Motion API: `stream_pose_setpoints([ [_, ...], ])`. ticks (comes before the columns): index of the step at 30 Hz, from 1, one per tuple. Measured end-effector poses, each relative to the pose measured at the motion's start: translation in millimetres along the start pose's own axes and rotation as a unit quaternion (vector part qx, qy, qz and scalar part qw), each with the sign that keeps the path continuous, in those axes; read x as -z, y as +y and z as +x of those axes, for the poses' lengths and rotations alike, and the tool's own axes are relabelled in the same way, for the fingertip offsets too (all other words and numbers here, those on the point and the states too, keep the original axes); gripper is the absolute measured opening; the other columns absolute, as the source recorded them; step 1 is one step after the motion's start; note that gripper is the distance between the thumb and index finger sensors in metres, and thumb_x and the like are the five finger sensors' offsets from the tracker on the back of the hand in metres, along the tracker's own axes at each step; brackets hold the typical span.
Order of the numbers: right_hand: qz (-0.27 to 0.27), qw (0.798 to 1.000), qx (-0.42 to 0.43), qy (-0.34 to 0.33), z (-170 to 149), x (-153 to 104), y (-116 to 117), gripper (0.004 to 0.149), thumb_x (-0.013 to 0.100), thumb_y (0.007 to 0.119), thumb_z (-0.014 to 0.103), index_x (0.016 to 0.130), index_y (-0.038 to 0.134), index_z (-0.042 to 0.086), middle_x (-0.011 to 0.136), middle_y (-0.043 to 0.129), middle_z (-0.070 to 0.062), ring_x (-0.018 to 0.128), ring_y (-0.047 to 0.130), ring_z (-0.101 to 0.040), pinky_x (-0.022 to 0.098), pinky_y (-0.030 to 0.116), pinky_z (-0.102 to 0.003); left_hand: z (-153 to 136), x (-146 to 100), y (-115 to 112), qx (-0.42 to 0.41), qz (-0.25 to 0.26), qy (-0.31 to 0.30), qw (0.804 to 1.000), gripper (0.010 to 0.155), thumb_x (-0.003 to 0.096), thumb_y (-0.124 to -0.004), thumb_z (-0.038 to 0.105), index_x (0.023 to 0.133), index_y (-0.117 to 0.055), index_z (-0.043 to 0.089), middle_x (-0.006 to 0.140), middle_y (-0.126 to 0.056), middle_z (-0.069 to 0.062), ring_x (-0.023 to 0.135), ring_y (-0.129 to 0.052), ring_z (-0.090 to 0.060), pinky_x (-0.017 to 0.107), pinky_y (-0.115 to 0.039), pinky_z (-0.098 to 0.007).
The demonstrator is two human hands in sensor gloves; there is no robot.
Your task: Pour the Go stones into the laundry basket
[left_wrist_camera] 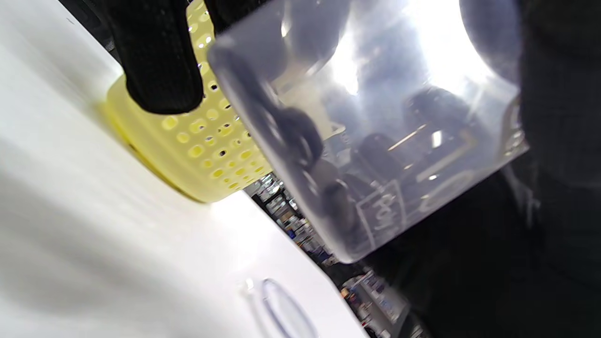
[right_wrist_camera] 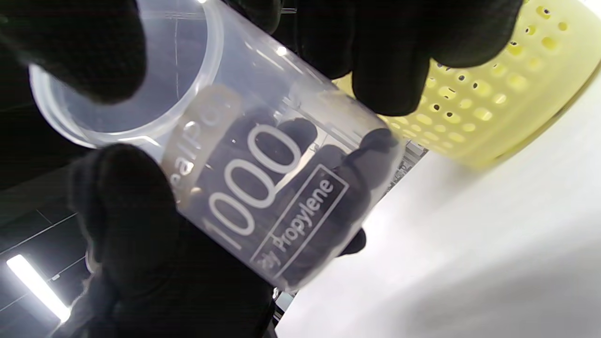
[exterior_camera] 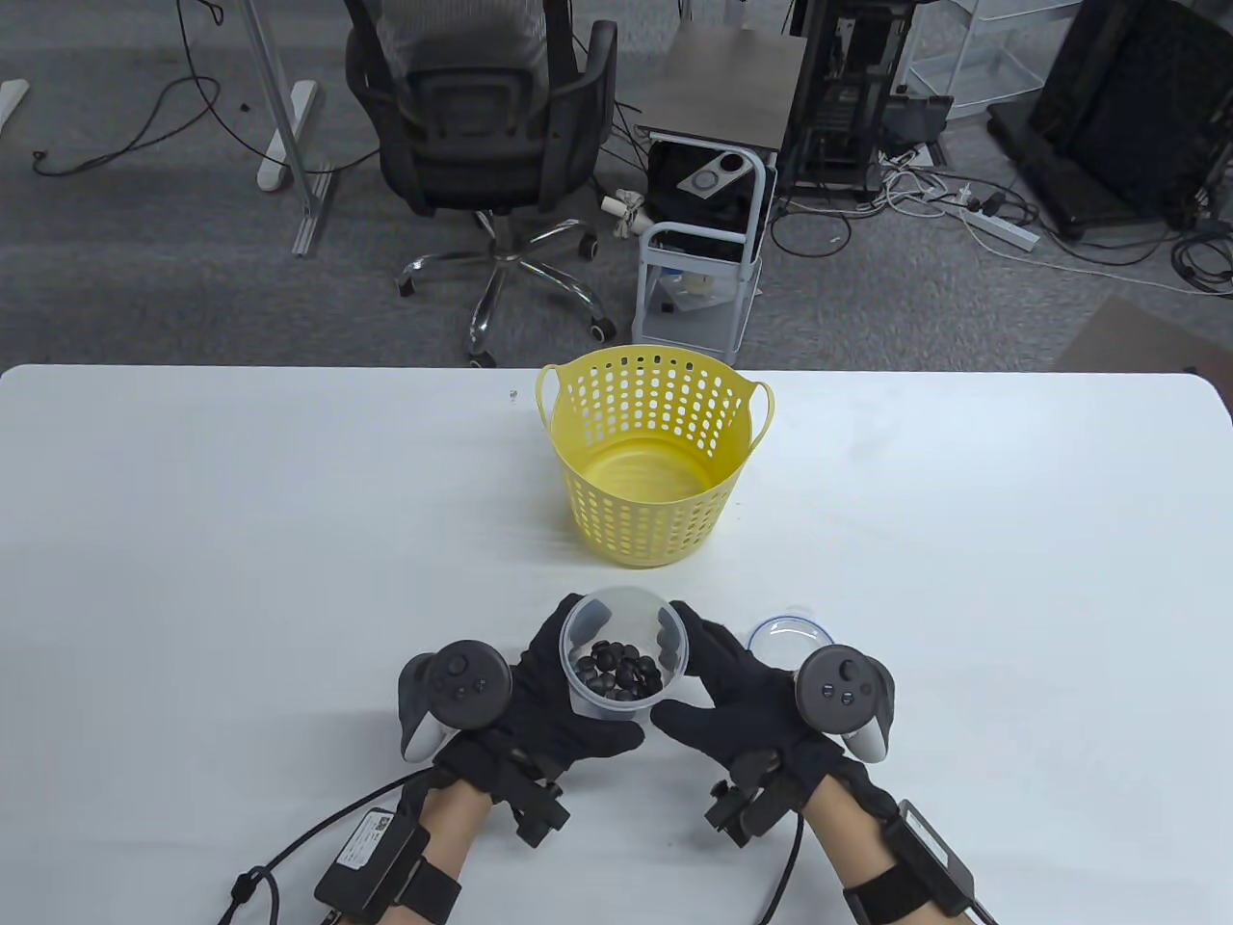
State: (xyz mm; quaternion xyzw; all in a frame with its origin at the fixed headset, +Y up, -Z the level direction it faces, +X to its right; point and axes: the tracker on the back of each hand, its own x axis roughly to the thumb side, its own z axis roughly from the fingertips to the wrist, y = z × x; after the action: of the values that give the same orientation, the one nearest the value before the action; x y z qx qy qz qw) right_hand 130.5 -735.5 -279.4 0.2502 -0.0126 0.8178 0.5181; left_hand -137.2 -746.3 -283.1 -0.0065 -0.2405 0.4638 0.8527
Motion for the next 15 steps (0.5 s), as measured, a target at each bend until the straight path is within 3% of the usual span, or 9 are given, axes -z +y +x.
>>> stream_pose_setpoints([
  [11,0.005,1.0,0.012,-0.002,0.1,1.0,1.4,0.086,0.04,0.088,0.064,0.105,0.048,0.026,0.105,0.067,-0.019,0.081,0.087,-0.049,0.062,0.067,-0.066,-2.7,2.2,2.9,-0.023,0.026,-0.006,0.999,0.13,0.0133,-0.112,0.072,0.105,-0.027,0.035,0.117,-0.053,0.006,0.104,-0.078,-0.033,0.054,-0.095,-0.054],
  [15,-0.013,0.998,-0.053,0.005,-2.0,0.7,2.7,0.087,0.04,0.091,0.058,0.105,0.048,0.018,0.105,0.066,-0.018,0.087,0.081,-0.051,0.064,0.063,-0.067,-8.9,2.2,5.1,-0.008,0.048,0.017,0.999,0.13,0.0129,-0.113,0.072,0.105,-0.03,0.034,0.116,-0.054,0.005,0.102,-0.079,-0.035,0.052,-0.095,-0.055],
])
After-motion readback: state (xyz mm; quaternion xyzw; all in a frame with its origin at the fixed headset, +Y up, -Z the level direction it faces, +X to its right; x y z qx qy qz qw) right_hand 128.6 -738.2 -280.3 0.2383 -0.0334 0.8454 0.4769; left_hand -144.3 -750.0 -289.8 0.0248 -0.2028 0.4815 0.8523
